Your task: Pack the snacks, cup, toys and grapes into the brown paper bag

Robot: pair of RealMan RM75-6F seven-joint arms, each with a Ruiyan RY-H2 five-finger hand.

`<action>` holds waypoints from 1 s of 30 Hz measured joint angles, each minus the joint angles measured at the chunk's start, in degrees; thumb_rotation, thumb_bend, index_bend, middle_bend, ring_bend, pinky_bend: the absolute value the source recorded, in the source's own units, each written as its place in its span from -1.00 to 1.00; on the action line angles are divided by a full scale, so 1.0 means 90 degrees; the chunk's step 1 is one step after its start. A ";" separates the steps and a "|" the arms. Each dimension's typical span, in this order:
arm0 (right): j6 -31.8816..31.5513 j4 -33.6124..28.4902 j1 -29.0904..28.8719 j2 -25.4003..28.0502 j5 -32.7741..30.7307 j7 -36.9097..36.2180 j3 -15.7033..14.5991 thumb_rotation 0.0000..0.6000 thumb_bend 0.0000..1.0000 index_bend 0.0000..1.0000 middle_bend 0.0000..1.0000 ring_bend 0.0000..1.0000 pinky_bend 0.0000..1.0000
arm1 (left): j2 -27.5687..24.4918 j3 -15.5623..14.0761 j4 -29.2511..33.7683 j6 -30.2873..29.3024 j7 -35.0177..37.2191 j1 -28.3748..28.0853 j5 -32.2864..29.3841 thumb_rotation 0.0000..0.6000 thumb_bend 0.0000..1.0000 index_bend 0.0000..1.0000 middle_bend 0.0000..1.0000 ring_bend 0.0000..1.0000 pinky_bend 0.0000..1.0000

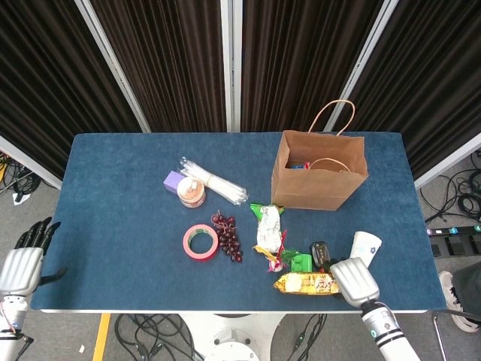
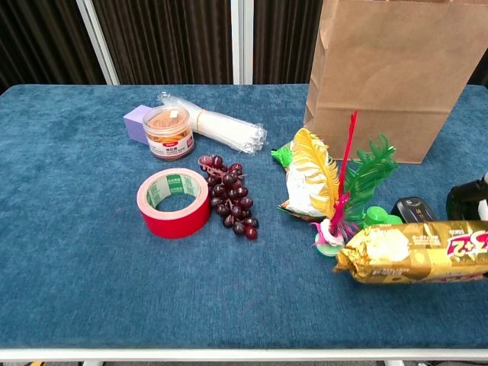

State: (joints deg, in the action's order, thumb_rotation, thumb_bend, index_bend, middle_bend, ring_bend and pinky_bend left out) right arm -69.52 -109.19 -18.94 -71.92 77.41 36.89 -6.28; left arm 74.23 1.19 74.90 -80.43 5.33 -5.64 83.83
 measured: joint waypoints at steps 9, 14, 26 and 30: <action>-0.0333 -0.0291 -0.0059 0.0351 0.0535 -0.0811 0.0478 1.00 -0.36 0.56 0.39 0.16 0.44 | -0.0044 0.0018 0.0111 0.0041 -0.0080 -0.0038 -0.0010 1.00 -0.55 -0.73 -0.73 -0.95 -0.67; -0.0501 -0.0592 -0.0181 0.0563 0.0560 -0.0919 0.0952 1.00 -0.37 0.57 0.39 0.16 0.44 | -0.0060 0.0024 0.0157 0.0077 -0.0089 -0.0050 -0.0037 1.00 -0.55 -0.73 -0.73 -0.95 -0.67; -0.0666 -0.1393 -0.0972 0.0952 -0.0393 -0.0483 0.2631 1.00 -0.37 0.58 0.38 0.16 0.44 | -0.0059 0.0023 0.0127 0.0127 -0.0065 -0.0067 -0.0065 1.00 -0.55 -0.73 -0.73 -0.95 -0.67; -0.0692 -0.1513 -0.1459 0.1024 -0.0849 -0.0091 0.3258 1.00 -0.38 0.58 0.38 0.16 0.44 | -0.0043 0.0008 0.0089 0.0148 -0.0056 -0.0066 -0.0065 1.00 -0.55 -0.73 -0.73 -0.95 -0.67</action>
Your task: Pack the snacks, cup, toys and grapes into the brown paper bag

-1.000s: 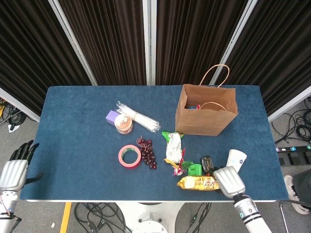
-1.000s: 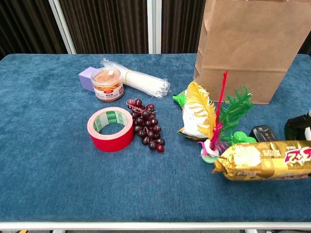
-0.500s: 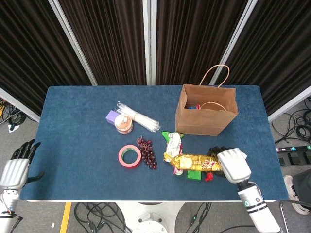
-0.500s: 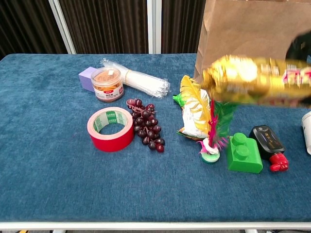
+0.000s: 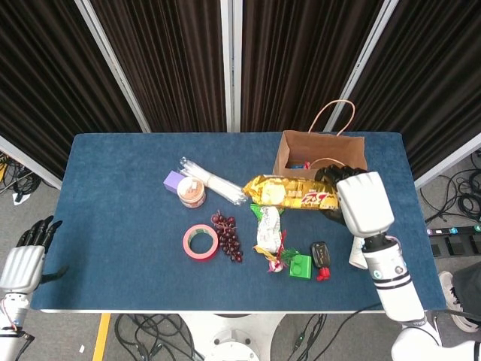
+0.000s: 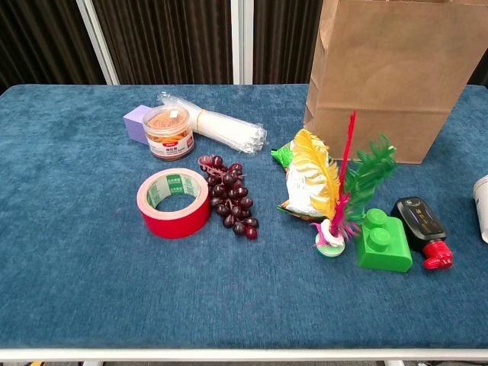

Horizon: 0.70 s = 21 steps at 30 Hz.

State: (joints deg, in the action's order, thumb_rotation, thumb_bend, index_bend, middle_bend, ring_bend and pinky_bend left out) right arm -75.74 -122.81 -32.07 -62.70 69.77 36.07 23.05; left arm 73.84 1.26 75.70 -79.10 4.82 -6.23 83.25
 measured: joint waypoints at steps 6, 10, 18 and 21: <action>-0.0108 0.0114 -0.0661 -0.0002 -0.0642 0.0374 0.0743 1.00 -0.38 0.58 0.38 0.16 0.44 | 0.0005 -0.0023 -0.0036 0.0054 0.0020 -0.0018 0.0011 1.00 -0.55 -0.72 -0.73 -0.94 -0.67; -0.0179 0.0486 -0.0964 -0.0011 -0.0984 0.0521 0.1059 1.00 -0.38 0.58 0.38 0.16 0.44 | 0.0023 -0.0030 -0.0077 0.0099 0.0036 -0.0026 -0.0009 1.00 -0.55 -0.73 -0.73 -0.95 -0.67; -0.0335 0.1635 -0.1234 -0.0005 -0.1275 0.0840 0.1074 1.00 -0.38 0.58 0.38 0.16 0.44 | 0.0090 -0.0073 -0.0201 0.0148 0.0121 -0.0016 -0.0009 1.00 -0.55 -0.72 -0.73 -0.95 -0.67; -0.0336 0.2007 -0.1242 -0.0001 -0.1195 0.1007 0.0802 1.00 -0.38 0.58 0.38 0.16 0.44 | 0.0099 -0.0082 -0.0227 0.0148 0.0153 -0.0007 -0.0008 1.00 -0.55 -0.73 -0.73 -0.95 -0.67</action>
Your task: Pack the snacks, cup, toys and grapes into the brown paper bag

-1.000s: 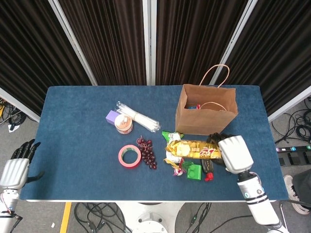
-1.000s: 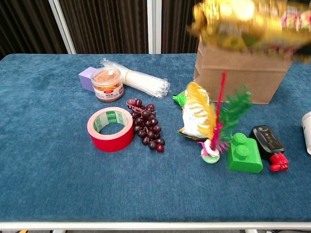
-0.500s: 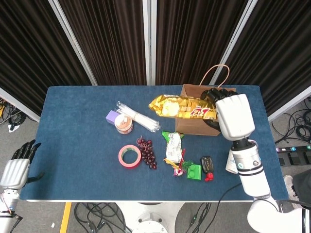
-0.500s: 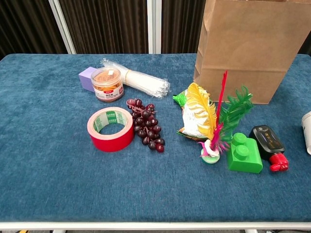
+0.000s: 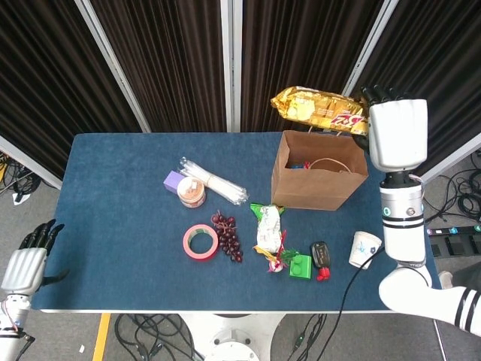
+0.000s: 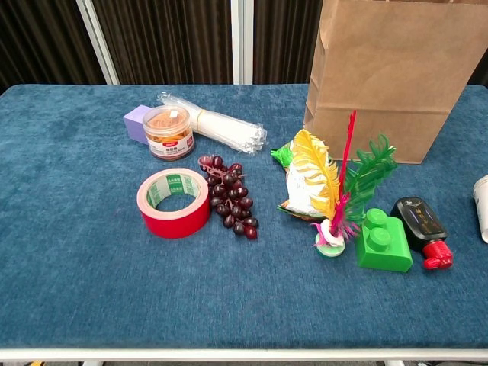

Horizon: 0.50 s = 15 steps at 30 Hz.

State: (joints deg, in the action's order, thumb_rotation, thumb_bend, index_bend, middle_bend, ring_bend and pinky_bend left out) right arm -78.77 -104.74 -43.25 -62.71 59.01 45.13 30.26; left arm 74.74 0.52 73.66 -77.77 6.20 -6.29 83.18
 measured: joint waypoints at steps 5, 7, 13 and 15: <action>0.0150 0.0432 -0.0031 0.0015 0.0131 0.0372 -0.0446 1.00 -0.38 0.58 0.38 0.16 0.44 | 0.0002 -0.0011 -0.0006 -0.0009 0.0018 0.0013 0.0006 1.00 -0.55 -0.73 -0.73 -0.95 -0.67; 0.0254 0.0588 -0.0059 0.0029 0.0229 0.0516 -0.0622 1.00 -0.38 0.58 0.38 0.16 0.44 | 0.0002 -0.0010 -0.0004 -0.0005 0.0038 0.0018 -0.0003 1.00 -0.55 -0.73 -0.73 -0.95 -0.67; 0.0510 0.0711 -0.0093 0.0074 0.0203 0.0629 -0.0886 1.00 -0.38 0.58 0.38 0.16 0.44 | 0.0025 -0.0017 -0.0037 0.0028 0.0064 0.0016 -0.0012 1.00 -0.55 -0.72 -0.73 -0.95 -0.67; 0.0594 0.0716 -0.0104 0.0090 0.0118 0.0685 -0.0941 1.00 -0.38 0.58 0.38 0.16 0.44 | 0.0029 -0.0023 -0.0051 0.0032 0.0066 0.0017 -0.0007 1.00 -0.55 -0.72 -0.73 -0.95 -0.67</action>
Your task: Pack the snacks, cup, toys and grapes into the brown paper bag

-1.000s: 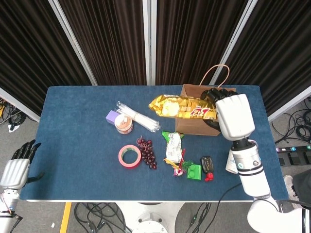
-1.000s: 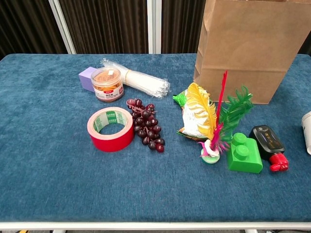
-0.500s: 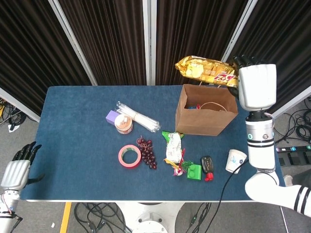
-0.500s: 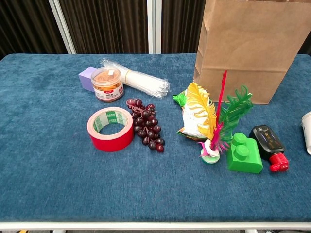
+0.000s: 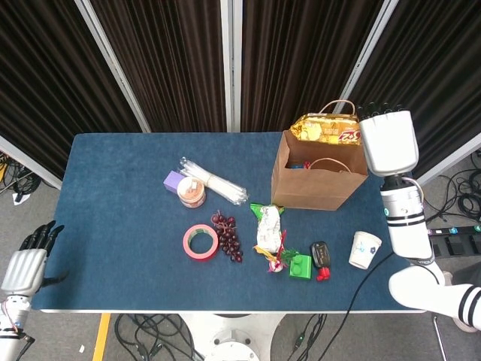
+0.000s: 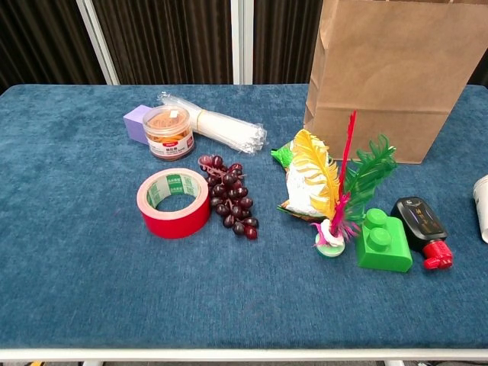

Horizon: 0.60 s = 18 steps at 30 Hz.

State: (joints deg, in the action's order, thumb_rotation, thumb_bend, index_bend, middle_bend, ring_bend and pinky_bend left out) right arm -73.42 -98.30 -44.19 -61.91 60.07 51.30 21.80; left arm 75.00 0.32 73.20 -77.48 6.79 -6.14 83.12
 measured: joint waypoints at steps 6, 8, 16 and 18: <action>0.0289 -0.0058 -0.0106 0.0112 -0.0222 0.0467 -0.0196 1.00 -0.38 0.58 0.38 0.16 0.44 | -0.0002 0.0010 -0.0019 0.0004 0.0021 0.0009 -0.0021 1.00 -0.55 -0.73 -0.73 -0.95 -0.67; 0.0404 -0.0099 -0.0159 0.0156 -0.0348 0.0620 -0.0259 1.00 -0.38 0.58 0.38 0.16 0.44 | 0.0004 0.0015 -0.0019 0.0028 0.0043 0.0000 -0.0031 1.00 -0.55 -0.73 -0.73 -0.95 -0.67; 0.0685 -0.0088 -0.0351 0.0093 -0.0701 0.0858 -0.0527 1.00 -0.40 0.57 0.38 0.16 0.42 | 0.0023 0.0023 -0.0004 0.0053 0.0070 -0.0012 -0.0043 1.00 -0.55 -0.73 -0.73 -0.95 -0.67; 0.0698 -0.0024 -0.0396 0.0023 -0.0756 0.0886 -0.0575 1.00 -0.44 0.54 0.36 0.16 0.39 | 0.0017 0.0034 -0.0007 0.0046 0.0082 -0.0004 -0.0063 1.00 -0.55 -0.72 -0.73 -0.95 -0.67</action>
State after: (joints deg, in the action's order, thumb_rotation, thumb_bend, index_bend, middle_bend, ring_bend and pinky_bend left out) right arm -67.14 -98.51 -47.75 -61.70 53.26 59.27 16.63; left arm 75.15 0.62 73.14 -77.07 7.53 -6.17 82.55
